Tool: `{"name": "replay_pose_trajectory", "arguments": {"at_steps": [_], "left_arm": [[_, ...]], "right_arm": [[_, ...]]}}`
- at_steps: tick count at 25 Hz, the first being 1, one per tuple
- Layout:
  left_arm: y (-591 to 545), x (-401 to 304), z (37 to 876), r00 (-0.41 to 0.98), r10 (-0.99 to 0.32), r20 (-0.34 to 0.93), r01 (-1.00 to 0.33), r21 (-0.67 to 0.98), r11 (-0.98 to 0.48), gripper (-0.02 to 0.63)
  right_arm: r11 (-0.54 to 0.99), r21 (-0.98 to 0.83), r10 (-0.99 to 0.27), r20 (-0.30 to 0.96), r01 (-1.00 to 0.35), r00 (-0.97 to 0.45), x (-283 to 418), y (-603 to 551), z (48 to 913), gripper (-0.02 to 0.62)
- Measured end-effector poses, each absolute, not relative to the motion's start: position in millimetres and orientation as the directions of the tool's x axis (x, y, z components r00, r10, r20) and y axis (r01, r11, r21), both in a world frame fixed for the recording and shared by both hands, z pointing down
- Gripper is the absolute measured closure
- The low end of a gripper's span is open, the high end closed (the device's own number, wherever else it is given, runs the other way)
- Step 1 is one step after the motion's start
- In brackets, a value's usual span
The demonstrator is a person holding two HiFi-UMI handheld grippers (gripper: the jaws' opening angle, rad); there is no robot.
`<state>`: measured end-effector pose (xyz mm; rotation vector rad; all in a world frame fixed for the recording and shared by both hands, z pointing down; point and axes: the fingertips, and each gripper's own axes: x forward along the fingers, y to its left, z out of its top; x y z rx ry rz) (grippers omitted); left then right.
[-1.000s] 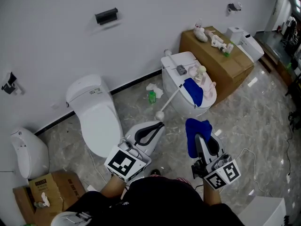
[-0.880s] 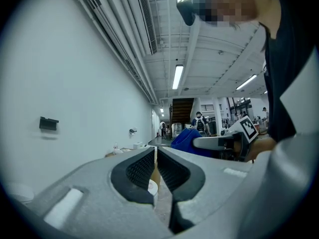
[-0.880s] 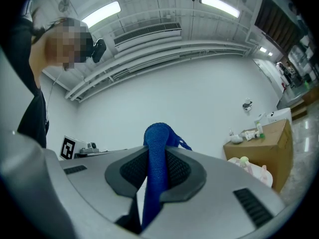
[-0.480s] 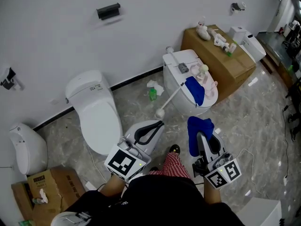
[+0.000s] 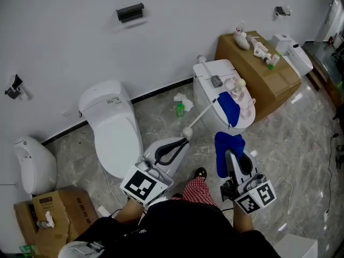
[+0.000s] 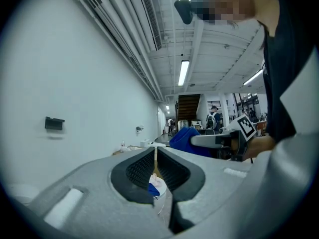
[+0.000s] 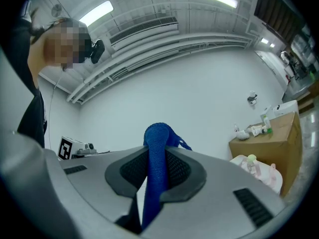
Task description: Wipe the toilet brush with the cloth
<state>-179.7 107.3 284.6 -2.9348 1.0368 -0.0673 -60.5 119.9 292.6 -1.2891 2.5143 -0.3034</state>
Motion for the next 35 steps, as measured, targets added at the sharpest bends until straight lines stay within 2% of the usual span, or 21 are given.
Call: {"name": "replay_pose_trajectory", "arguments": {"at_steps": [35], "left_arm": [[-23.1, -113.3, 290.7, 0.762, -0.644, 0.074, -0.642, -0.054, -0.765, 0.6]], "right_arm": [[0.584, -0.349, -0.807, -0.148, -0.733, -0.572, 2.6, -18.2, 305.0, 0.531]]}}
